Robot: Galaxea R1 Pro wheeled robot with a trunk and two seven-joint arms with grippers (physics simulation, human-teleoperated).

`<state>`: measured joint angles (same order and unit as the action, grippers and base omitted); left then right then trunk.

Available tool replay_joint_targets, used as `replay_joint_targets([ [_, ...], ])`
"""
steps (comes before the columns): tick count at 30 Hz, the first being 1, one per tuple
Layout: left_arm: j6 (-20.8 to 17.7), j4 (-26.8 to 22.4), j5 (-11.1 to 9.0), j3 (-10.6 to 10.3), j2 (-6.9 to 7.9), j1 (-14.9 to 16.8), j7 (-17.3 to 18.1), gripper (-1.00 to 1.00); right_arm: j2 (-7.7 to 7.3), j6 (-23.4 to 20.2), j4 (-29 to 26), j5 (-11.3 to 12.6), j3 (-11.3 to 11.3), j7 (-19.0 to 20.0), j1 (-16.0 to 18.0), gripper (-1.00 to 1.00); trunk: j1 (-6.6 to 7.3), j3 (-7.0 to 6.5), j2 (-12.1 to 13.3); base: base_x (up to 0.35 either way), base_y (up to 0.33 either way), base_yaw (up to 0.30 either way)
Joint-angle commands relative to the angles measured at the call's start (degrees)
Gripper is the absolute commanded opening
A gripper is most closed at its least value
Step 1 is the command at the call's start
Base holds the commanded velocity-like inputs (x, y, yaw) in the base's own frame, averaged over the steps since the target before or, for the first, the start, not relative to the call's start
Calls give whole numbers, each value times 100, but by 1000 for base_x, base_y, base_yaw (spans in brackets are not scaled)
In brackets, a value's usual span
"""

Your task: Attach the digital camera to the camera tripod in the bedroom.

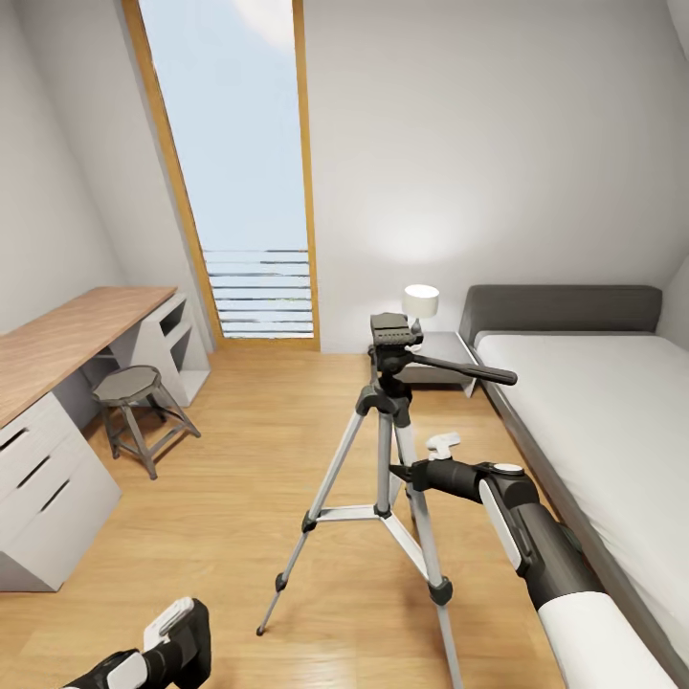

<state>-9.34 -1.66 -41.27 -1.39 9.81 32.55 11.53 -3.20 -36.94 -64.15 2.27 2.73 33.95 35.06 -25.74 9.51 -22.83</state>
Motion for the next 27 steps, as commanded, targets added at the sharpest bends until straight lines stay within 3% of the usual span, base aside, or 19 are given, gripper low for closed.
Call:
replay_joint_targets([
  [1,-31,31,-45,-10,4,5,12,-100,-5,-71,4,-10,8,6,1,-100,-4,13,-9,0,0,0],
  [8,-33,107,-60,-7,-33,5,-23,-100,-5,-72,22,-16,8,6,1,-100,-4,13,-9,0,0,0],
  [9,-35,113,-61,-6,-36,5,-43,-100,-5,-375,21,-339,8,6,1,-100,-4,13,-9,0,0,0],
  [21,-23,148,-65,-9,-80,-34,-759,-100,-5,-375,20,-343,7,6,1,-100,-4,13,-9,0,0,0],
  [27,165,100,-13,-26,-286,-96,-812,-100,-3,-349,24,-338,11,-4,1,-100,-4,13,-9,0,0,0],
])
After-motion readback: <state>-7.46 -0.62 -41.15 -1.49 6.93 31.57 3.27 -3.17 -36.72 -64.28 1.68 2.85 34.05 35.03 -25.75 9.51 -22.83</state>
